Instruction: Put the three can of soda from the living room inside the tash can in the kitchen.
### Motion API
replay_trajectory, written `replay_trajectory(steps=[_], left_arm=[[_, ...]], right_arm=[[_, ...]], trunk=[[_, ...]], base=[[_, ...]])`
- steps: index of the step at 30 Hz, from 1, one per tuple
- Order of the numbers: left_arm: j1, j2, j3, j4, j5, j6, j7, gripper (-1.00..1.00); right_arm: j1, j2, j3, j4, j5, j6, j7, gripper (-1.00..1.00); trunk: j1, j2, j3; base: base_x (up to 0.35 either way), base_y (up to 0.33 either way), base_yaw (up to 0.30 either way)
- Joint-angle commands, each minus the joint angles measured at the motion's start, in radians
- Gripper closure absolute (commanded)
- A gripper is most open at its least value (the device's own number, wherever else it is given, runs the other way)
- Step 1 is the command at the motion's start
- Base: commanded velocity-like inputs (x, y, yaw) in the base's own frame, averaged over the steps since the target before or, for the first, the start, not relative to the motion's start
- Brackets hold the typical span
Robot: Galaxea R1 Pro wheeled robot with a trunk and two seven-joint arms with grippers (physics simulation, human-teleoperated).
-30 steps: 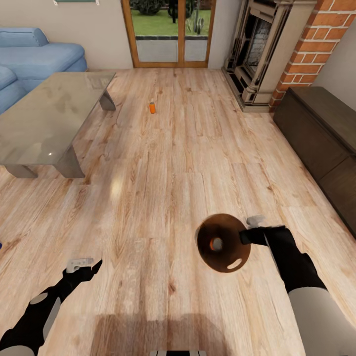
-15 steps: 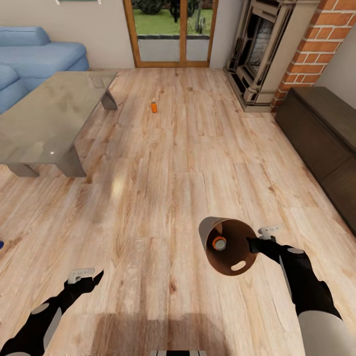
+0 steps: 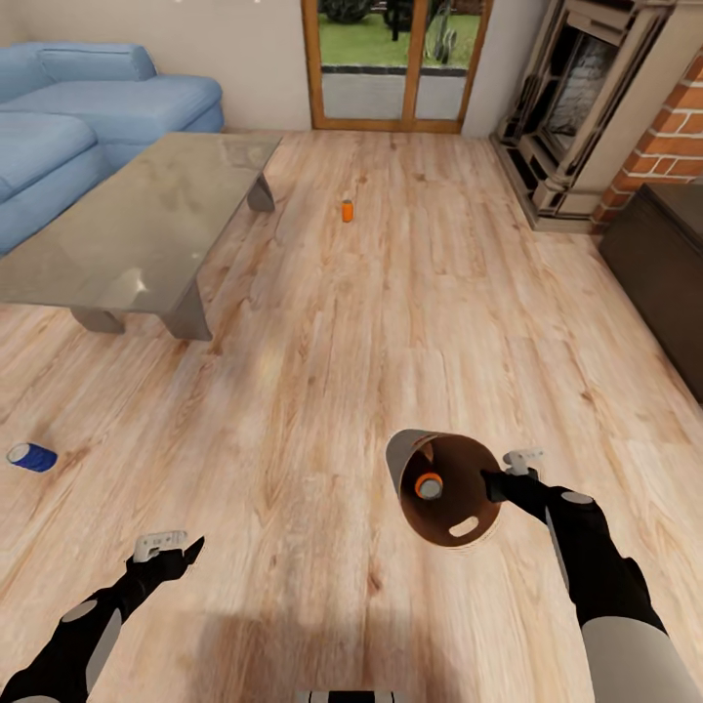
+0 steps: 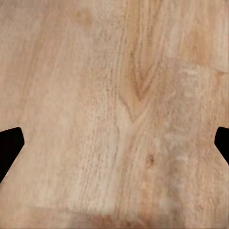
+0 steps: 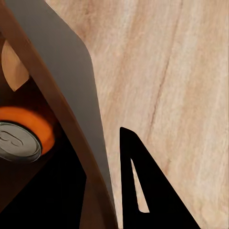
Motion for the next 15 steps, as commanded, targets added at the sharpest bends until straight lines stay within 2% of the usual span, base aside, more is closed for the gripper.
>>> replay_trajectory(steps=[1,8,11,12,14,15], left_arm=[[0.0,0.0,0.0,0.0,-0.001,-0.001,0.001,-1.0],[0.0,-0.001,0.0,0.004,-0.004,-0.002,0.003,-1.0],[0.0,-0.001,0.0,0.005,-0.006,-0.002,0.003,-1.0],[0.0,-0.001,0.0,0.005,-0.008,-0.002,0.003,-1.0],[0.0,-0.001,0.0,0.005,-0.01,-0.003,0.003,-1.0],[0.0,-0.001,0.0,0.005,-0.01,-0.003,0.003,-1.0]], right_arm=[[0.0,0.0,0.001,0.0,-0.012,0.003,0.002,1.0],[0.013,-0.007,0.002,0.0,-0.009,-0.012,0.017,1.0],[0.042,-0.012,0.003,-0.001,-0.008,-0.075,0.031,1.0],[0.063,-0.015,0.003,-0.002,-0.008,-0.121,0.065,1.0],[0.076,-0.017,0.003,-0.008,-0.004,-0.155,0.165,1.0],[0.078,-0.017,0.003,-0.009,-0.004,-0.16,0.187,1.0]], trunk=[[0.0,0.0,0.0],[0.0,0.0,-0.004],[0.0,0.0,-0.006],[0.0,0.0,-0.007],[0.0,0.0,-0.009],[0.0,0.0,-0.01]], base=[[0.219,0.169,0.226],[0.218,0.157,0.226],[0.212,0.142,0.224],[0.205,0.136,0.203],[0.199,0.133,0.189],[0.196,0.131,0.183]])
